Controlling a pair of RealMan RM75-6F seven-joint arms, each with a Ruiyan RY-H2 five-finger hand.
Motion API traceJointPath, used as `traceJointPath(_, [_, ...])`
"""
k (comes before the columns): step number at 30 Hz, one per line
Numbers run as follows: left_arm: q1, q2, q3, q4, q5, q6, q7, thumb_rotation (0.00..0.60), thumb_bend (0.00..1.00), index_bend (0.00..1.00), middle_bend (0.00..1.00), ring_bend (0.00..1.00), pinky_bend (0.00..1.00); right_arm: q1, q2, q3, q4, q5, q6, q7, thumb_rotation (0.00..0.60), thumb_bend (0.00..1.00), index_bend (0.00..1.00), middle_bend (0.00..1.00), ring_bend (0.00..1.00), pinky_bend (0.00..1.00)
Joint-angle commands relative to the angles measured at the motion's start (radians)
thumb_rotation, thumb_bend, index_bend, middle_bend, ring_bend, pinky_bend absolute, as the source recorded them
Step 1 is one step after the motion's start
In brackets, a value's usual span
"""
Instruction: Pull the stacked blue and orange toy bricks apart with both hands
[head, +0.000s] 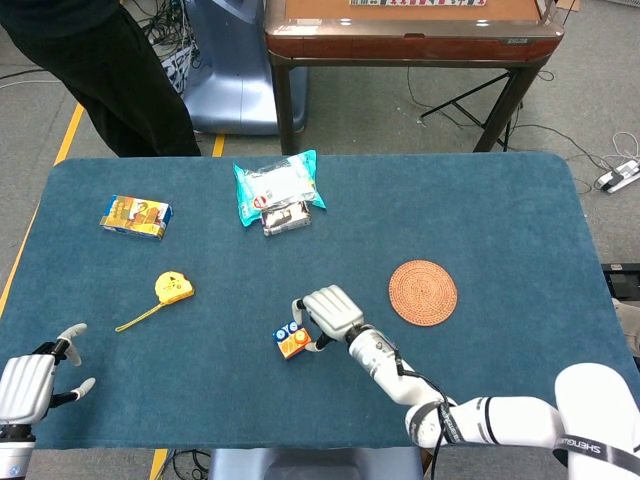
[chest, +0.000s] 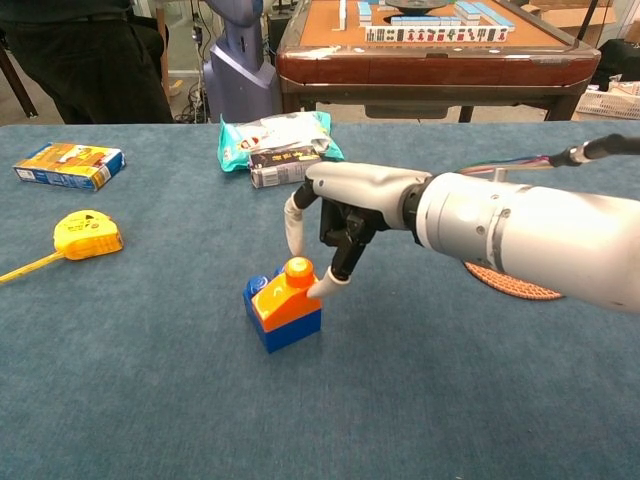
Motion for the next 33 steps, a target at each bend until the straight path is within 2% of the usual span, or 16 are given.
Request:
traceJointPath(1, [0.0,0.0,-0.001,0.0,-0.001,0.0,-0.002,0.6,0.11,0.24,0.54,0.46,0.71,0.023,0.001,-0.003,-0.003,0.038,-0.002,-0.018,0.6,0.0,0.5,1.0,1.0,1.0])
traceJointPath(8, [0.001,-0.001,0.0,0.001,0.0,0.0,-0.003,0.6,0.11,0.24,0.54,0.46,0.71,0.059,0.001,-0.015,-0.003,0.1,-0.004,-0.039,0.6,0.0,0.52,1.0,1.0,1.0])
traceJointPath(19, [0.002,-0.003,0.001,0.005,-0.002,-0.002,-0.007,0.6,0.11,0.24,0.54,0.46,0.71,0.096,-0.004,-0.039,0.015,0.158,-0.003,-0.045,0.6,0.06,0.55,1.0,1.0,1.0])
traceJointPath(22, [0.002,-0.005,0.002,0.007,-0.004,-0.003,-0.008,0.6,0.11,0.24,0.54,0.46,0.71,0.1,-0.004,-0.041,0.016,0.161,0.0,-0.037,0.6,0.17,0.58,1.0,1.0,1.0])
traceJointPath(24, [0.002,-0.006,0.002,0.008,-0.003,-0.004,-0.008,0.6,0.11,0.24,0.54,0.46,0.71,0.101,-0.003,-0.042,0.014,0.16,0.004,-0.029,0.6,0.29,0.61,1.0,1.0,1.0])
traceJointPath(27, [0.001,-0.007,0.001,0.007,-0.002,-0.003,-0.008,0.6,0.11,0.24,0.54,0.46,0.71,0.102,0.004,-0.04,0.007,0.157,0.0,-0.013,0.6,0.4,0.64,1.0,1.0,1.0])
traceJointPath(33, [-0.006,-0.002,-0.005,-0.009,0.0,-0.006,-0.019,0.6,0.11,0.24,0.54,0.46,0.71,0.094,0.049,-0.024,-0.029,0.143,-0.023,0.051,0.6,0.48,0.67,1.0,1.0,1.0])
